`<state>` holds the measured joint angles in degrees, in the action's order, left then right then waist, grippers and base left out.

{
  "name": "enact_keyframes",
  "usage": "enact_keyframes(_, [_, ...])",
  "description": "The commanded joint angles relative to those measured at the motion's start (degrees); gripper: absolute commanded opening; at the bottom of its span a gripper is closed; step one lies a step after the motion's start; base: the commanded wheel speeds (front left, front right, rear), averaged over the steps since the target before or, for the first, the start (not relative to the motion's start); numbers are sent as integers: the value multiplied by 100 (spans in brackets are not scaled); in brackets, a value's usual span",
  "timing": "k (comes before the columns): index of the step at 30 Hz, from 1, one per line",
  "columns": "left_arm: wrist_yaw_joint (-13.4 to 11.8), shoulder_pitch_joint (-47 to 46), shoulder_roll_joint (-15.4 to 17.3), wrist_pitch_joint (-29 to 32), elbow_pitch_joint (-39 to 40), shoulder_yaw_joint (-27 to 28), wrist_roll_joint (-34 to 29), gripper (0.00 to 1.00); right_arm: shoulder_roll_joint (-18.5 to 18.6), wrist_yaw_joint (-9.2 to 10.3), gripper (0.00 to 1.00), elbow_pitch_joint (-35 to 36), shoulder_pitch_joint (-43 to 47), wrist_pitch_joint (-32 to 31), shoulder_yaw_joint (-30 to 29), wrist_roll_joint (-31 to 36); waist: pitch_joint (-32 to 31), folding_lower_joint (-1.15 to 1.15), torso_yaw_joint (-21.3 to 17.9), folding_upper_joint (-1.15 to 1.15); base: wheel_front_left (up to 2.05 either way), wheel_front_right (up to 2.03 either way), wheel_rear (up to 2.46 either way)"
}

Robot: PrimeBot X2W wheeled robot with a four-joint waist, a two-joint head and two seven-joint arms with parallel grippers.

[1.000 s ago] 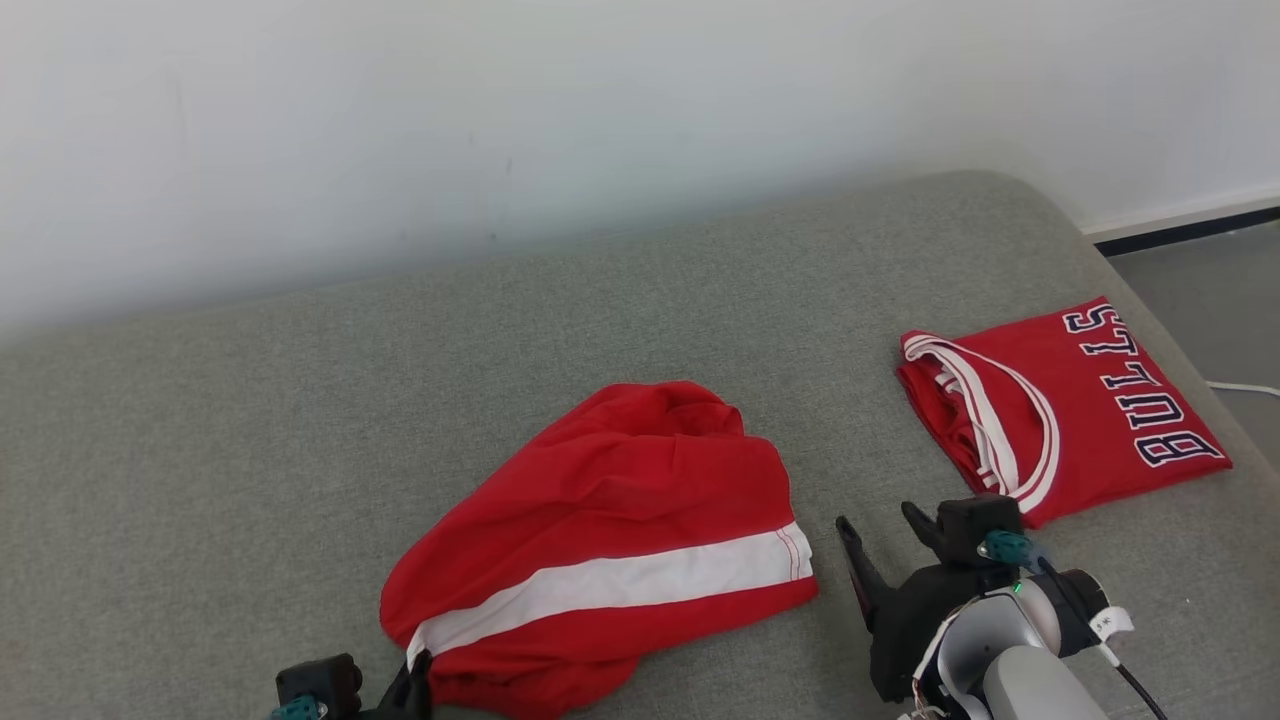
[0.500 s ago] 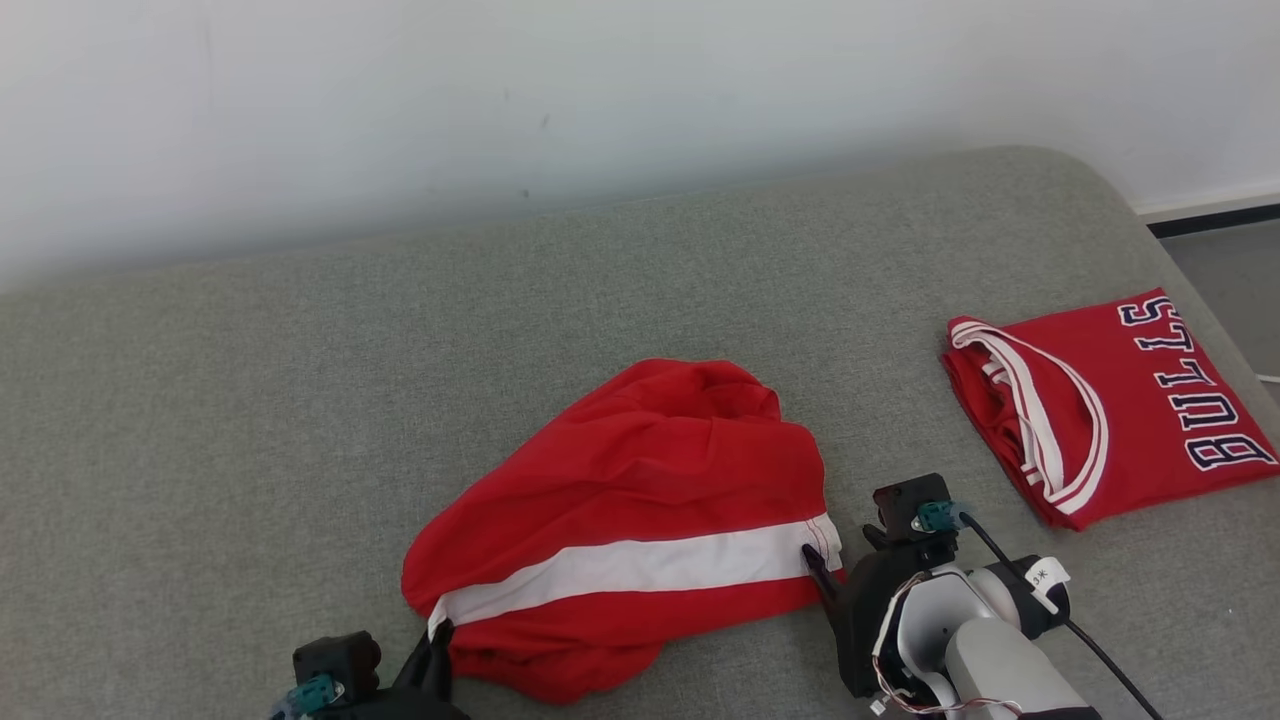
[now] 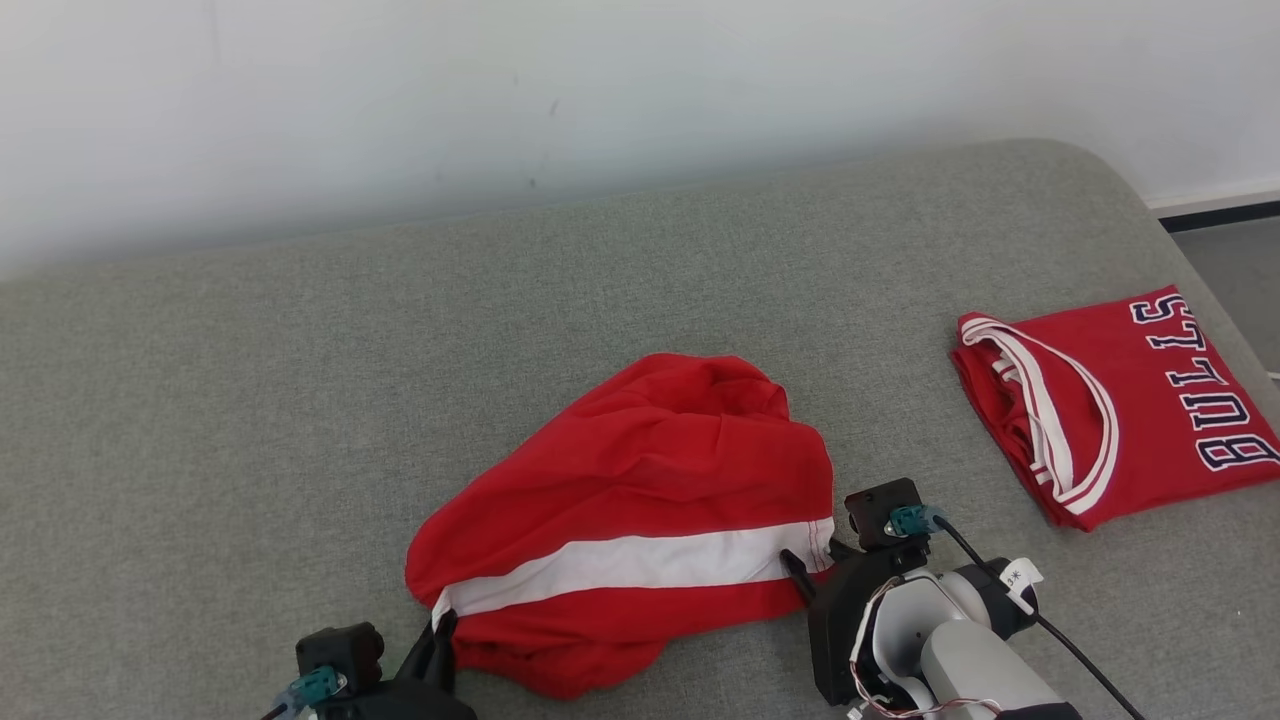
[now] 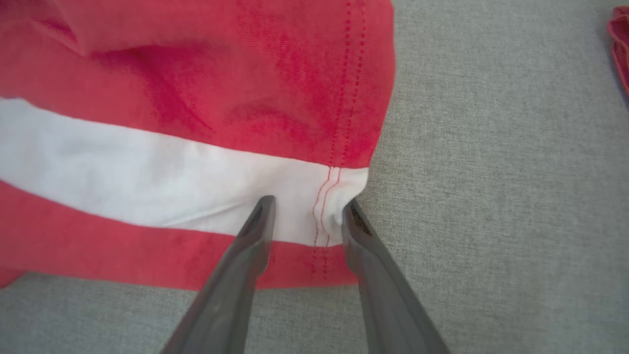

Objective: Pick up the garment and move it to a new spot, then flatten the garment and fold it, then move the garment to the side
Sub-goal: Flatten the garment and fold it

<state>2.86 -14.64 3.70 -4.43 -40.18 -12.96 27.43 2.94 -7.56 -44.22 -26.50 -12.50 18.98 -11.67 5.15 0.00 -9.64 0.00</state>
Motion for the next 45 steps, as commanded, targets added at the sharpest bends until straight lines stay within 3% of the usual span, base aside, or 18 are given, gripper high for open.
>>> enact_keyframes(1, [-50, -8, 66, 35, -86, 13, 36, 0, -7, 17, 50, -13, -36, 43, 27, -63, -11, 0, 1, 0, 0, 0, 0])
enact_keyframes(2, [-53, 0, 70, 30, -92, 13, 45, 0, -7, 17, 49, -20, -42, 61, 51, -79, -22, 0, 1, 0, 0, 0, 0])
enact_keyframes(8, [-55, 34, 80, -6, -102, 5, 82, 0, -7, 17, 0, -128, -72, 129, 134, -145, -87, 0, -18, 0, 0, 0, 0])
enact_keyframes(23, [77, -255, 277, -191, 707, 86, 228, 0, 141, 17, 0, 584, -395, 803, 277, -687, -315, 0, -50, 0, 0, 0, 0])
enact_keyframes(30, [255, -927, 704, 635, 1415, 92, 401, 0, 278, 17, 0, 1073, -1125, 688, 318, -845, -126, 0, -217, 0, 0, 0, 0])
enact_keyframes(38, [341, -2153, 1184, 1793, 2009, 295, 868, 0, 489, 17, 0, 1320, -2589, 374, 714, -1244, 535, 0, -393, 0, 0, 0, 0])
enact_keyframes(41, [232, -2687, 1314, 2093, 2146, 447, 1005, 0, 634, 17, 0, 1225, -3206, 392, 863, -1386, 821, 0, -433, 0, 0, 0, 0])
enact_keyframes(45, [-8, -3299, 1181, 2322, 2312, 523, 1078, 0, 841, 17, 0, 996, -3984, 542, 1022, -1227, 1169, 0, -370, 0, 0, 0, 0])
